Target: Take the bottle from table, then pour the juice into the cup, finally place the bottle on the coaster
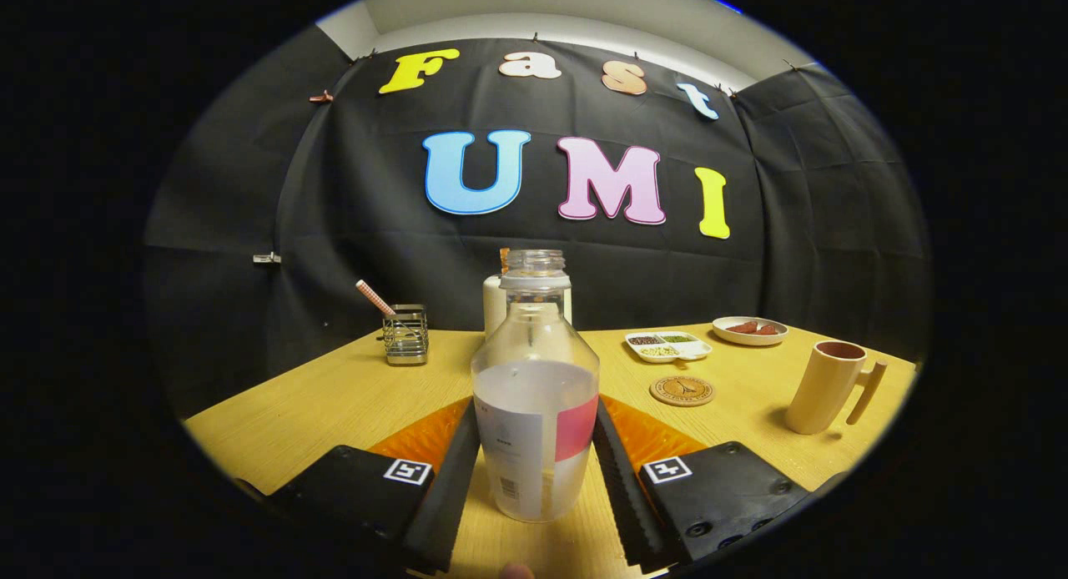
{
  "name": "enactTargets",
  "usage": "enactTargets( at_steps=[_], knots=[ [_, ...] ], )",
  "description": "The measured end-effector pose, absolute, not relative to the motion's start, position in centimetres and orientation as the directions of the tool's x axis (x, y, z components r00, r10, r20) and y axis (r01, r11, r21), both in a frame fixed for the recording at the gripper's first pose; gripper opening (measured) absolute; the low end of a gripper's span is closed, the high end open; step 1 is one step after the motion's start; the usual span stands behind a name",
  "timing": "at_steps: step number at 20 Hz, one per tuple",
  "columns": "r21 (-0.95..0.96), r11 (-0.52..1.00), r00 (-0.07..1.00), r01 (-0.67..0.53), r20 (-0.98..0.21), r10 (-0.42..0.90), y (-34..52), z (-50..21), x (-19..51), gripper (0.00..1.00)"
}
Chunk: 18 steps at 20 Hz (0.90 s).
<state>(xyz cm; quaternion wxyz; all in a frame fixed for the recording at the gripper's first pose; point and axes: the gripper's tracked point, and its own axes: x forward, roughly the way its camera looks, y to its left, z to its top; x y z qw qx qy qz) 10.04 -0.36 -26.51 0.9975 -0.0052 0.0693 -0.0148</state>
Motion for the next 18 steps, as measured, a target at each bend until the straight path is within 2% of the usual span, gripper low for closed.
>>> enactTargets(
  at_steps=[13,18],
  knots=[
    [0.087,0.996,0.988,0.033,-0.156,-0.02,-2.5,-15.0,7.6,0.76],
    [0.122,0.992,0.983,0.026,-0.182,-0.003,-5.1,-13.5,6.2,0.76]
  ],
)
